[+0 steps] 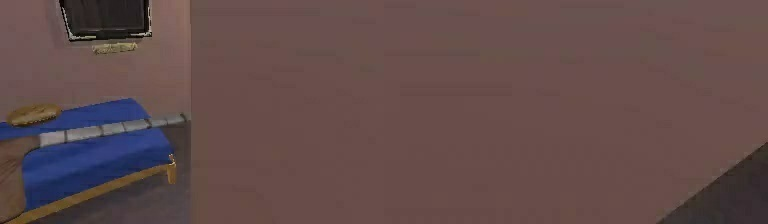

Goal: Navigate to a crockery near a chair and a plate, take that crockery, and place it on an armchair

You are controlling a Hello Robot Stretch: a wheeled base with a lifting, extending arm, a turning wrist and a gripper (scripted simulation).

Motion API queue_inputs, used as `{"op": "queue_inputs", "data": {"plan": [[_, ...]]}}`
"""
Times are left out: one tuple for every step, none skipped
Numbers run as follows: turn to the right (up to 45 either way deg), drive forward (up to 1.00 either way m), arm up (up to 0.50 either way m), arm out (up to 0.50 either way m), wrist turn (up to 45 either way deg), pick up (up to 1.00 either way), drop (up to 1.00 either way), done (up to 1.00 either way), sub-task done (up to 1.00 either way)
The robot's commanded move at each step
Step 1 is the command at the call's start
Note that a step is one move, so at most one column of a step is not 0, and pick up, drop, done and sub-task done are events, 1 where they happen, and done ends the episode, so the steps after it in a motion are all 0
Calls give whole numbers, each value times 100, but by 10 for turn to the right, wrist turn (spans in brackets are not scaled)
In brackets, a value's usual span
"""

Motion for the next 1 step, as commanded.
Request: {"op": "queue_inputs", "data": {"plan": [[450,0,0,0,0,0,0,0,0]]}}
